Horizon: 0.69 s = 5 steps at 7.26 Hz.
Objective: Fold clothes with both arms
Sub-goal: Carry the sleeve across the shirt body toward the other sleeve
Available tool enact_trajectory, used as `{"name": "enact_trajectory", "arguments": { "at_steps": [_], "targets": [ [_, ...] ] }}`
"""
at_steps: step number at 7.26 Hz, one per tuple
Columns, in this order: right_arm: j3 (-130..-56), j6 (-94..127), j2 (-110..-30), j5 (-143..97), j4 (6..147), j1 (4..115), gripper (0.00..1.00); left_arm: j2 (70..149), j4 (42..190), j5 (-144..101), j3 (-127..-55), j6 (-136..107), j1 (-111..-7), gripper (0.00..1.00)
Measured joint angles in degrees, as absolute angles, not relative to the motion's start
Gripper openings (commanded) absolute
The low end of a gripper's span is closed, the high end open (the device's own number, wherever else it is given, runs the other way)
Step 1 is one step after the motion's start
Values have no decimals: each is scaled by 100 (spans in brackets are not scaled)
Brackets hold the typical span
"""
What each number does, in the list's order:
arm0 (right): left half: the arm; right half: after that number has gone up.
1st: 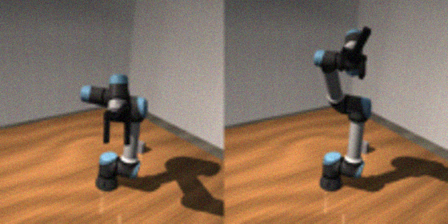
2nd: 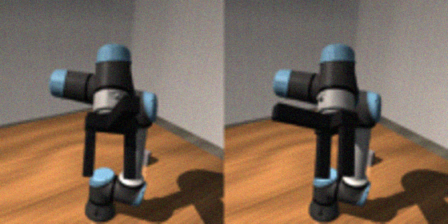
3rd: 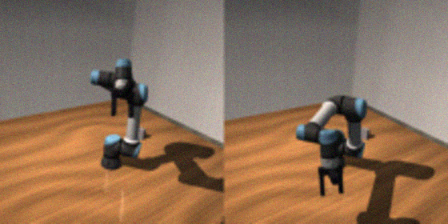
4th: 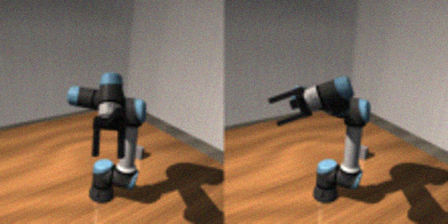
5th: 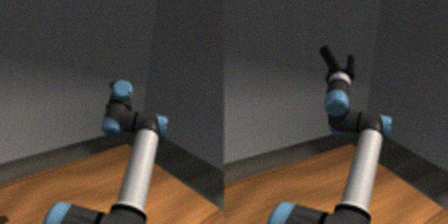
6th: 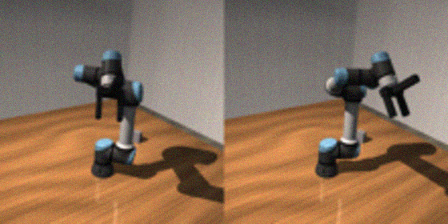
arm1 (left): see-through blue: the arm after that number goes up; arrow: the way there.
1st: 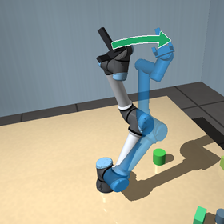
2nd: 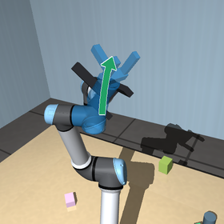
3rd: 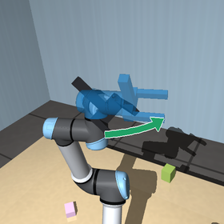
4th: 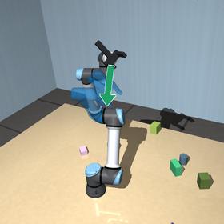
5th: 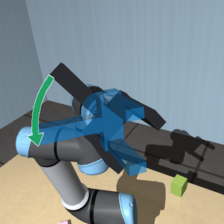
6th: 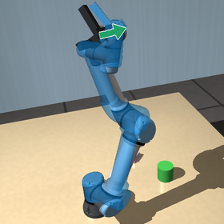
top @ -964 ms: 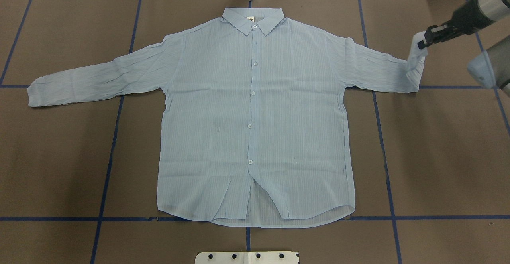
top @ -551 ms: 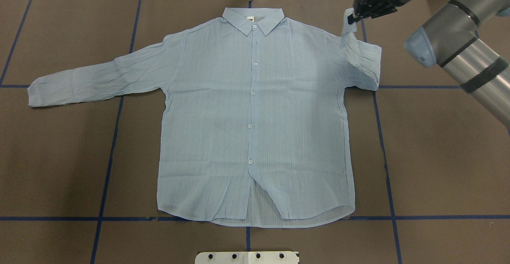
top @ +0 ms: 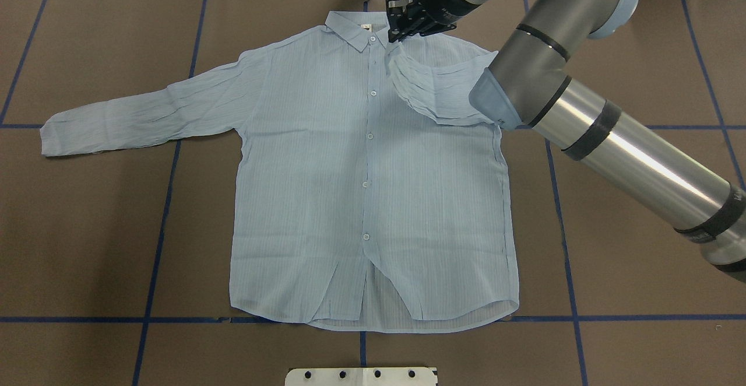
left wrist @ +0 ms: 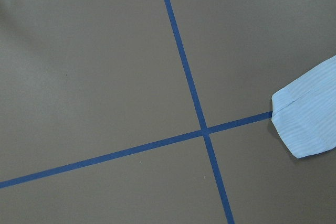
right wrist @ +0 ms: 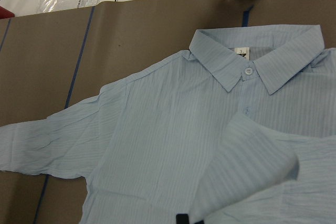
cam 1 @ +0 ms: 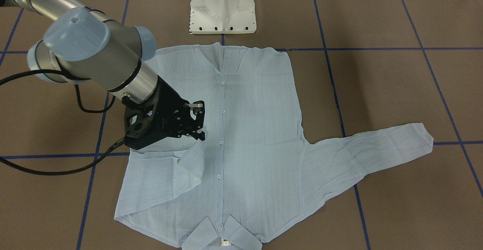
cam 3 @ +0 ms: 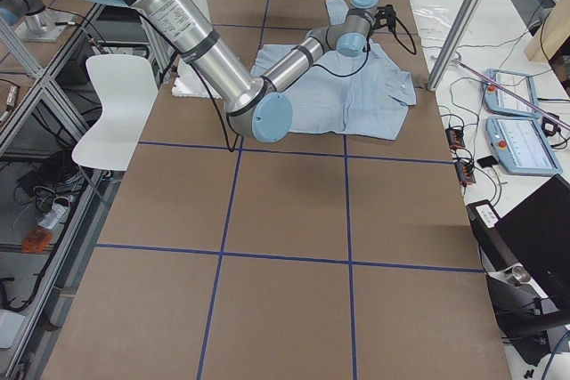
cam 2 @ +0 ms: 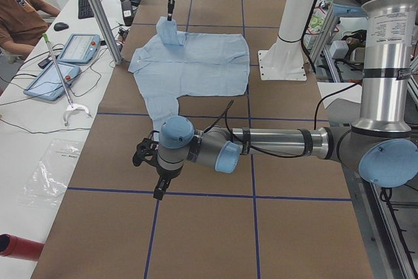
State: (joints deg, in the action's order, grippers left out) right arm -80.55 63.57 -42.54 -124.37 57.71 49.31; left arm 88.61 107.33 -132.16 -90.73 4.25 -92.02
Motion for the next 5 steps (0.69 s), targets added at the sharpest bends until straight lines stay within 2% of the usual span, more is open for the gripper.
{"name": "enact_trajectory", "arguments": {
  "at_steps": [2, 4, 5],
  "targets": [
    [-7654, 6404, -3856, -11890, 5824, 4524, 0, 8888, 10739, -13214, -8986, 436, -9199, 99],
    [-6556, 6330, -3152, -11407, 5833, 4105, 0, 8903, 10740, -13212, -8976, 432, -9198, 99],
    [-5926, 6216, -2799, -11165, 5828, 3916, 64, 8911, 10740, -13211, -8978, 429, -9199, 99]
  ]
}}
